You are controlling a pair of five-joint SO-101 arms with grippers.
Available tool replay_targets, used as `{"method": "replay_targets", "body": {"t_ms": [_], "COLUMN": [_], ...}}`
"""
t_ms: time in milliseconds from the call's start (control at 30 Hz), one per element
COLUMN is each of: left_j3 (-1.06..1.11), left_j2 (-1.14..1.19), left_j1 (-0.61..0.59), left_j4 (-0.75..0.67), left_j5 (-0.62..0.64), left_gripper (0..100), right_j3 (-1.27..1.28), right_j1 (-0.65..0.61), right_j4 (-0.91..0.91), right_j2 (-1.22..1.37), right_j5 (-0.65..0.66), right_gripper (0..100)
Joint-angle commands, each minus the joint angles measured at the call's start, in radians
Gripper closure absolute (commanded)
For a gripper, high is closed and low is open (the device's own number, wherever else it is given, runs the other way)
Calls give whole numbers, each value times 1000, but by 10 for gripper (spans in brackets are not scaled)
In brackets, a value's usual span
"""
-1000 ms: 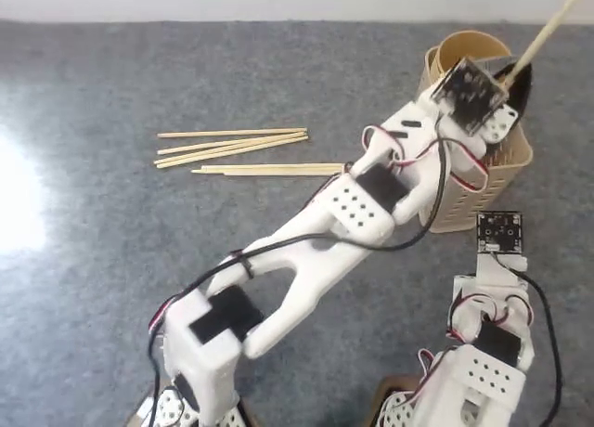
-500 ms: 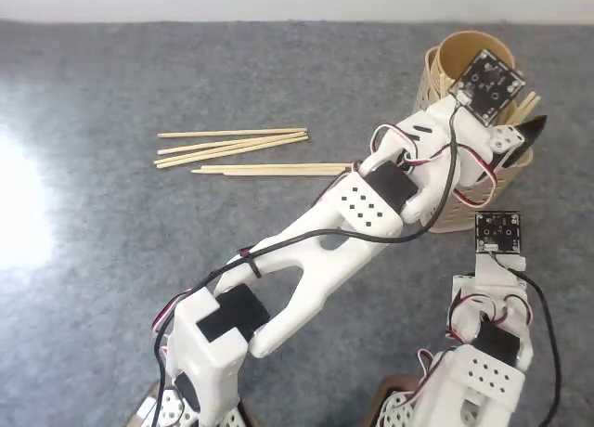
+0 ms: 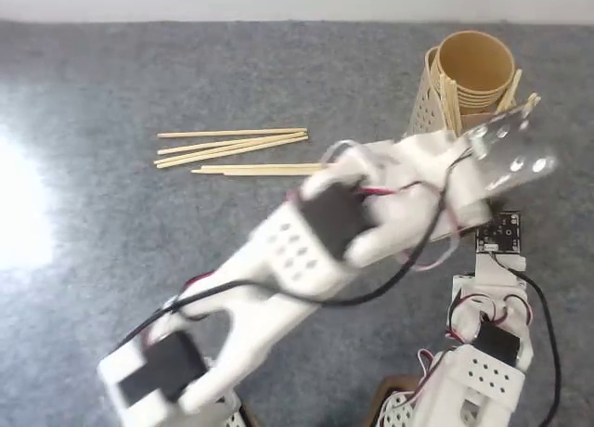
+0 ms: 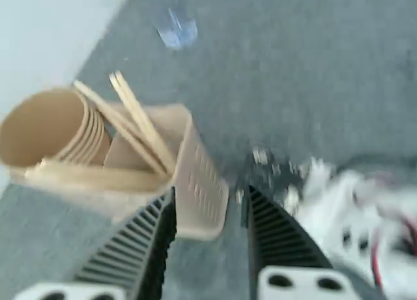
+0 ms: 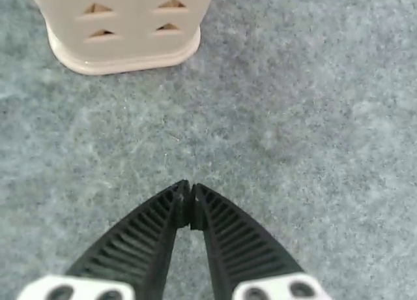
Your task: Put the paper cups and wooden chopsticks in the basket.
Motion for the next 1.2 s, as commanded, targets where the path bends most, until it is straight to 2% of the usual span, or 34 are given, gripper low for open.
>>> {"method": "replay_targets", "body": {"t_ms": [0,133,233,300,433,500,633,767,867,1167], "left_j3": [-48,-48,-45,-2,199,303,410,584,748,1038], "left_j2": [-195,-288,-316,-325,-316,-316,-315,-313,-313,-288], "left_j1": [-74,-256,-434,-543,-698,-732,-792,-839,-841,-838], "left_j4": [275,425,531,542,525,489,348,112,-52,-580], "left_j5": [-155,-206,-310,-396,-743,-813,-827,-878,-951,-951], "left_gripper": [844,844,844,844,844,844,844,844,844,845], "right_j3": [-8,-8,-8,-8,-8,-8,-6,-6,-6,-6], "right_j1": [-7,-7,-7,-7,-7,-7,-7,-7,-7,-7], "right_j4": [-19,-16,-15,-13,-12,-12,-12,-15,-16,-16], "right_j2": [-8,-8,-8,-8,-8,-8,-8,-8,-8,-8], "right_j5": [12,12,12,12,12,12,12,12,12,12], "right_gripper": [992,992,992,992,992,992,992,992,992,992]}}
